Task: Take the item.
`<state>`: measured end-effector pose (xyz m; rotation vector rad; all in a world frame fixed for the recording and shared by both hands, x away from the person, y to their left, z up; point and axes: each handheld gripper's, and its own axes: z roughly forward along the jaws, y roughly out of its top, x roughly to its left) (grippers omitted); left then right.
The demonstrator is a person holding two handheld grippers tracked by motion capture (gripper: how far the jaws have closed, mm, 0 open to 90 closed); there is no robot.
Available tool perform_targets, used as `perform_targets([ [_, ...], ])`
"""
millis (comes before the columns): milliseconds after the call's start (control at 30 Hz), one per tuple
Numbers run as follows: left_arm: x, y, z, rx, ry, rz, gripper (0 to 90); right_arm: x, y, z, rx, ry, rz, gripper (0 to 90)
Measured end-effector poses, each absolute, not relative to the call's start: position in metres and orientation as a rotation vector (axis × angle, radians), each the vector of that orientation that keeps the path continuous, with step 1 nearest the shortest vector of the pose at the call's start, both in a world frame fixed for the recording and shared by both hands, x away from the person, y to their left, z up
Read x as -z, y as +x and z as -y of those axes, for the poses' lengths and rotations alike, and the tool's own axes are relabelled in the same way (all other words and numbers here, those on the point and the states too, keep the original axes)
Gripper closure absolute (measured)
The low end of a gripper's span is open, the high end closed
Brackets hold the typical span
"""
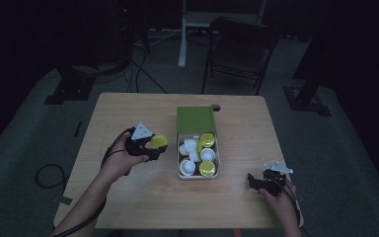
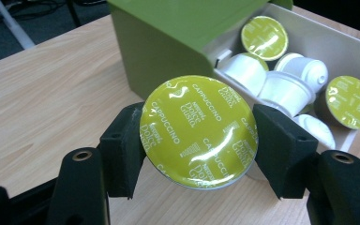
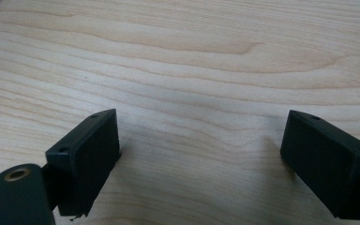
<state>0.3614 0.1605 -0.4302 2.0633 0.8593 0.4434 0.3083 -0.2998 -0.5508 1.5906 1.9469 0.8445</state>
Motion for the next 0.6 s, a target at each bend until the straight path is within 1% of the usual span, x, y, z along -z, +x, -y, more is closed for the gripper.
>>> perform_targets([
  [600, 0.456, 0.354, -0.194, -0.45, 2.035, -0.952, 38.8, 0.551, 0.308, 0.3, -0.844, 1.589, -1.948, 11.4],
])
